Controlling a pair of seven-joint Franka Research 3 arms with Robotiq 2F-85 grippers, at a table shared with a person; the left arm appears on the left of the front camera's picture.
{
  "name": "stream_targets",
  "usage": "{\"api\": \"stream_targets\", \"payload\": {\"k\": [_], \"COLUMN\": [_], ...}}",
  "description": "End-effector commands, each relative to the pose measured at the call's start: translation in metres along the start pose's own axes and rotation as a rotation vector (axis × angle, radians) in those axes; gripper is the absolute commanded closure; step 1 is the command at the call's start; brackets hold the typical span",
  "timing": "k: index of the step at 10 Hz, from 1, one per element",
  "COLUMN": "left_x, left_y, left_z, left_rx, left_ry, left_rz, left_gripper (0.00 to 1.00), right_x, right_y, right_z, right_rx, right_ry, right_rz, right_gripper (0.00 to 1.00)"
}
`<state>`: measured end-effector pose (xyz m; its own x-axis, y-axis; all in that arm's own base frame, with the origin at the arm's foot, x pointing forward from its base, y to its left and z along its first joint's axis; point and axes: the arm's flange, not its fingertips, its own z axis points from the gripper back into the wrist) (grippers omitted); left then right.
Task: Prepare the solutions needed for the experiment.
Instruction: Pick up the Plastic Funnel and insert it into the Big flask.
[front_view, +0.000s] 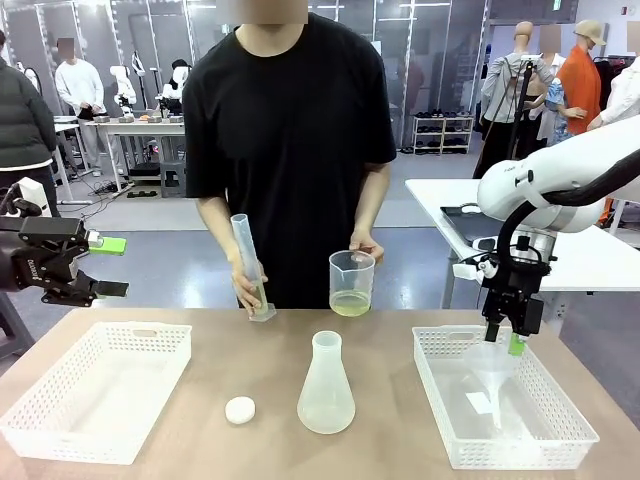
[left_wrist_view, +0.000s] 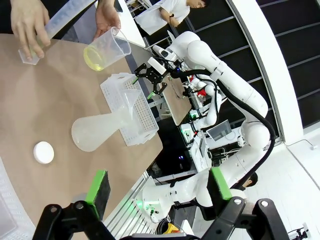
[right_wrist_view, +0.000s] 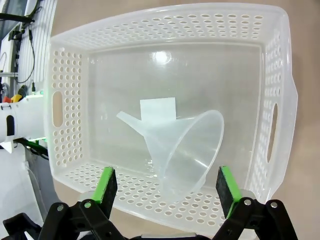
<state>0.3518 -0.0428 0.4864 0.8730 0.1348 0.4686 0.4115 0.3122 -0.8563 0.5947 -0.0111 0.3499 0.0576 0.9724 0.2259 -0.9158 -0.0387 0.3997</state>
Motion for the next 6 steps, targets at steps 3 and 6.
{"api": "stream_targets", "payload": {"k": [3, 6], "left_x": [0.0011, 0.0011], "left_y": [-0.0010, -0.0010], "left_z": [-0.0027, -0.0027], "left_rx": [-0.026, -0.026], "left_ry": [-0.016, -0.016], "left_rz": [-0.017, -0.017], "left_gripper": [0.00, 0.00], "right_x": [0.0018, 0.0025], "right_y": [-0.0135, -0.0146], "right_z": [0.0033, 0.0034], "right_rx": [0.055, 0.090], "right_ry": [-0.015, -0.029], "right_rz": [-0.030, -0.047], "right_gripper": [0.09, 0.33]}}
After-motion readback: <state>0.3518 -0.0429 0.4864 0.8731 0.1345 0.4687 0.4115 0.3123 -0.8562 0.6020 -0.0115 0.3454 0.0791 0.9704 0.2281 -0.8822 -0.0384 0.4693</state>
